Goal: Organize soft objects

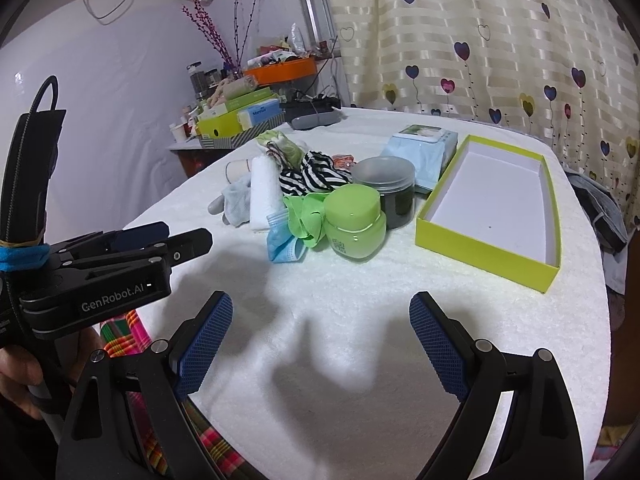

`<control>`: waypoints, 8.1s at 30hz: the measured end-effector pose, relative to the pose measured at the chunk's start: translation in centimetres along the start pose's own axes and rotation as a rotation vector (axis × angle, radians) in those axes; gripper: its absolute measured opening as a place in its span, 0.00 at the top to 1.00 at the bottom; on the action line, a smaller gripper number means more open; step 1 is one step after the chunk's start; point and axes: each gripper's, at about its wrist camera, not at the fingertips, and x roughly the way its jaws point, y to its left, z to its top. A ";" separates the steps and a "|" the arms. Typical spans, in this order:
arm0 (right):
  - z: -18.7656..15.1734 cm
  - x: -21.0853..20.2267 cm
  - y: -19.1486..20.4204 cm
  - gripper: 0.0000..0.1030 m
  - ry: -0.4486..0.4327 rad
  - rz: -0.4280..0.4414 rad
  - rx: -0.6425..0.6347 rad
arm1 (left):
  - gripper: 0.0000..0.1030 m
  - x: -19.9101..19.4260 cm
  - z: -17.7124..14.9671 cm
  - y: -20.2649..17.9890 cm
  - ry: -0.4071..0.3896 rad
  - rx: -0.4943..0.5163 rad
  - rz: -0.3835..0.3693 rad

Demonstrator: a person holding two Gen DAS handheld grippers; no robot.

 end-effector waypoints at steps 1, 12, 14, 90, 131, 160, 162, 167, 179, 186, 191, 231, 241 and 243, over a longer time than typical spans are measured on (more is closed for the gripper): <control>0.0 -0.1 0.0 0.12 -0.001 0.000 -0.002 | 0.42 -0.2 -0.1 -0.1 -0.003 0.000 -0.002; -0.1 -0.7 0.2 0.12 -0.013 -0.032 0.014 | 0.42 -0.4 0.2 0.0 -0.021 0.000 -0.006; 0.0 -0.7 0.4 0.12 -0.016 -0.038 0.014 | 0.42 -0.3 0.3 0.2 -0.030 -0.001 -0.014; 0.4 2.4 3.7 0.13 -0.005 -0.090 0.040 | 0.42 3.7 0.5 5.5 -0.030 0.016 -0.145; 4.2 13.6 5.1 0.70 0.147 -0.119 0.055 | 0.42 14.0 5.6 10.1 0.063 0.067 -0.259; 3.1 9.0 7.0 0.81 0.038 0.022 0.009 | 0.79 9.8 2.7 12.5 0.042 -0.025 -0.232; 3.4 8.3 7.2 0.81 0.014 0.030 0.003 | 0.79 9.0 2.7 12.8 0.027 -0.035 -0.227; 4.0 6.7 7.9 0.81 -0.045 0.063 -0.028 | 0.79 7.1 2.9 13.3 -0.014 -0.058 -0.222; 4.9 4.3 7.2 0.81 -0.134 0.072 -0.039 | 0.79 5.6 3.3 12.8 -0.043 -0.047 -0.236; 2.6 8.0 8.7 0.80 0.069 0.066 -0.167 | 0.79 6.1 3.0 12.4 -0.023 -0.038 -0.240; 1.0 8.1 8.4 0.55 0.089 0.062 -0.140 | 0.79 6.2 2.7 12.4 -0.014 -0.036 -0.230; 1.8 7.6 12.2 0.93 0.004 0.133 -0.261 | 0.79 5.0 1.9 14.0 -0.013 -0.075 -0.227; 4.4 4.9 10.5 0.98 -0.100 0.111 -0.229 | 0.79 3.6 3.1 12.2 -0.043 -0.042 -0.245; 4.9 4.6 10.3 0.98 -0.112 0.108 -0.236 | 0.79 3.5 3.3 11.8 -0.046 -0.033 -0.251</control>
